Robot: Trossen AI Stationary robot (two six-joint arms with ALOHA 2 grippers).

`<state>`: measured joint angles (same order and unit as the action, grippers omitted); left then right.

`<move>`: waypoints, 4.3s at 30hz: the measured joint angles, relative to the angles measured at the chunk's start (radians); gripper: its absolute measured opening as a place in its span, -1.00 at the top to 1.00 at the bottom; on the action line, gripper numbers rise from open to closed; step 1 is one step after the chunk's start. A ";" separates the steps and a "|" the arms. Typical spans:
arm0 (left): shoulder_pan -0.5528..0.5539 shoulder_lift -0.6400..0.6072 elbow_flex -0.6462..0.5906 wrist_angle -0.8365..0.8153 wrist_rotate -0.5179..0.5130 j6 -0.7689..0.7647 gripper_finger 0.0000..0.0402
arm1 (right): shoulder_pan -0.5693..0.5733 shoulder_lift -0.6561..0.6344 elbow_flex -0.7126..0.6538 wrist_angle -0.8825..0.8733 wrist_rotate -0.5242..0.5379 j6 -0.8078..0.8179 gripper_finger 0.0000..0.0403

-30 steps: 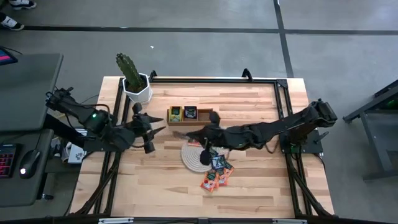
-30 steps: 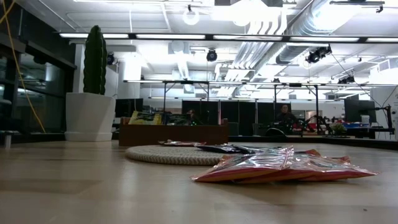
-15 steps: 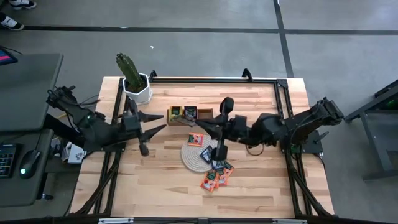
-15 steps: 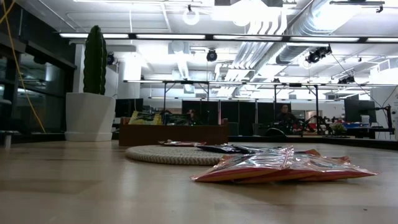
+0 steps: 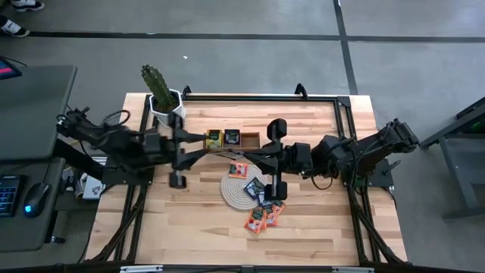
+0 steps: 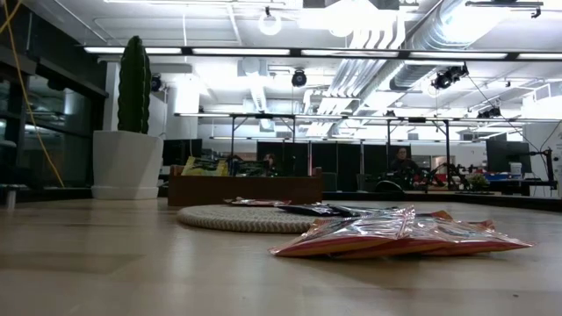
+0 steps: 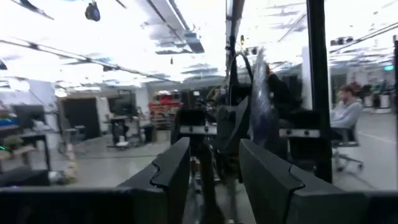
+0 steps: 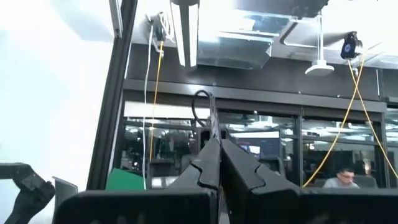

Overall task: Pick & Place Tea
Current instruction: Put the purple tea bag into the middle section of the wooden organizer

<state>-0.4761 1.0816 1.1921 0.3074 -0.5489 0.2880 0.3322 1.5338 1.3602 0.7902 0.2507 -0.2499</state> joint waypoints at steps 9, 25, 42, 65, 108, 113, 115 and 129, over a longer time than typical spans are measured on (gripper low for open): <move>0.099 0.075 -0.001 0.162 0.205 -0.086 0.32 | 0.000 0.000 0.000 0.001 -0.007 -0.002 1.00; 0.096 0.079 -0.001 0.139 0.360 -0.116 0.32 | 0.001 -0.016 0.000 0.001 0.005 -0.022 1.00; 0.097 0.079 -0.001 0.148 0.334 -0.110 0.32 | 0.000 -0.031 0.000 -0.054 0.002 -0.007 1.00; 0.166 0.164 0.000 0.229 0.354 -0.159 0.51 | -0.025 -0.024 0.000 -0.097 -0.010 0.043 1.00; 0.169 0.109 0.001 -0.027 0.212 -0.080 1.00 | -0.022 -0.053 0.000 -0.233 0.117 0.049 0.11; 0.189 0.064 0.001 -0.258 0.128 -0.084 1.00 | 0.015 -0.152 -0.001 -0.402 0.319 0.006 -0.08; 0.225 0.056 0.001 -0.371 0.127 -0.120 1.00 | 0.035 -0.200 -0.001 -0.522 0.419 0.028 -0.11; 0.666 0.208 -0.001 -0.649 0.569 -0.180 1.00 | 0.103 -0.408 0.000 -1.366 0.606 0.606 -0.09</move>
<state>0.1902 1.2895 1.1908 -0.3415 0.0204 0.1081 0.4351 1.1260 1.3602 -0.5763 0.8570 0.3558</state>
